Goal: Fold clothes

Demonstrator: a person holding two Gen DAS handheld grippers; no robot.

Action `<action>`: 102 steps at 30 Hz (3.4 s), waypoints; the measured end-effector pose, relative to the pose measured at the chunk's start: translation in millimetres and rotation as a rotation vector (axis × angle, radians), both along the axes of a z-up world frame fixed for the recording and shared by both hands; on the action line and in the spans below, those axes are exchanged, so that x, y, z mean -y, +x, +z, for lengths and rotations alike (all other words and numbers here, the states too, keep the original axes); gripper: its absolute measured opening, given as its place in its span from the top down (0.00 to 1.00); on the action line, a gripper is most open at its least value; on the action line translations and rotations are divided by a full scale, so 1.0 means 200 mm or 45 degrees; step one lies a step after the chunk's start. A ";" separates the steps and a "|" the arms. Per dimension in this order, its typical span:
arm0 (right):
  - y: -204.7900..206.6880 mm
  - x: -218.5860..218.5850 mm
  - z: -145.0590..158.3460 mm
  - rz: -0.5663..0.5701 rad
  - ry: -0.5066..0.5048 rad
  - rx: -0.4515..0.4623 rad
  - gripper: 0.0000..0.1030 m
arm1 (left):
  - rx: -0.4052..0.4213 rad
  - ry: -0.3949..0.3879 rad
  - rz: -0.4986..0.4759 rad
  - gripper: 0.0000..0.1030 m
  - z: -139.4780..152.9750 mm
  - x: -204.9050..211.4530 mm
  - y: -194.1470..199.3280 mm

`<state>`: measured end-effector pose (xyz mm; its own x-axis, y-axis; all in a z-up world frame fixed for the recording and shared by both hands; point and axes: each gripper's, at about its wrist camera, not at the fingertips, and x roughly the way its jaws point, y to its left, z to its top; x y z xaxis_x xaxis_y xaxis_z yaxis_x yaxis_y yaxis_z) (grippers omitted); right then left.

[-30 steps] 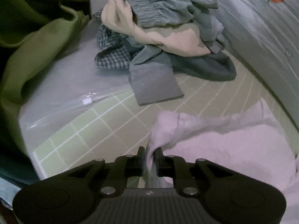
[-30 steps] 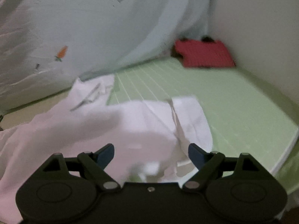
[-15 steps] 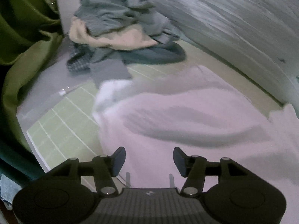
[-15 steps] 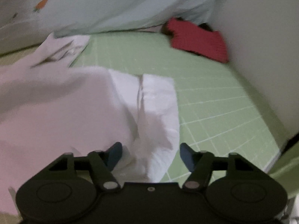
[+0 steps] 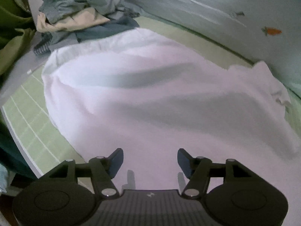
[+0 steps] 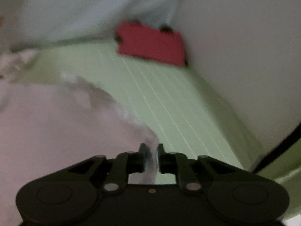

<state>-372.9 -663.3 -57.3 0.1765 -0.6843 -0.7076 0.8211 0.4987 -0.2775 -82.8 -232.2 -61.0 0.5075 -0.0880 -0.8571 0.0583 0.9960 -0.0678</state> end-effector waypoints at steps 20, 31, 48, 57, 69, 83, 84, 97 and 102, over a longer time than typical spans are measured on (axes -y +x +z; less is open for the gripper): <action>0.30 0.05 -0.11 0.242 0.223 0.211 0.00 | 0.020 0.170 0.064 0.18 0.13 0.00 -0.01; 0.76 -0.08 0.02 0.316 0.226 0.426 0.00 | 0.051 0.184 0.073 0.14 0.18 -0.22 0.40; 1.99 -0.14 0.06 0.348 0.456 0.594 0.26 | 0.082 0.059 -0.164 0.13 -0.02 -0.26 1.51; 2.29 0.01 -0.13 0.216 0.612 0.483 0.25 | 0.000 -0.120 -0.252 0.22 -0.22 -0.17 1.69; 1.97 0.04 0.32 0.322 0.288 0.760 0.95 | 0.363 -0.129 -0.134 0.94 0.14 -0.22 1.53; 1.34 0.01 0.41 0.048 -0.130 0.385 0.65 | 0.375 -0.094 0.130 0.15 0.20 -0.43 1.45; 1.31 -0.02 0.36 0.036 -0.077 0.368 0.63 | 0.378 -0.058 0.131 0.15 0.19 -0.47 1.38; 1.07 -0.47 0.08 0.140 0.236 0.295 0.34 | 0.008 -0.053 0.393 0.14 -0.12 -0.95 0.90; 1.05 -0.60 0.13 0.203 0.228 0.291 0.31 | -0.003 -0.151 0.314 0.74 -0.16 -0.92 0.88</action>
<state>-163.0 -544.2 -31.9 0.4395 -0.5034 -0.7439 0.7596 0.6503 0.0087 93.3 -47.9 -92.1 0.5244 -0.0621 -0.8492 -0.1850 0.9652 -0.1848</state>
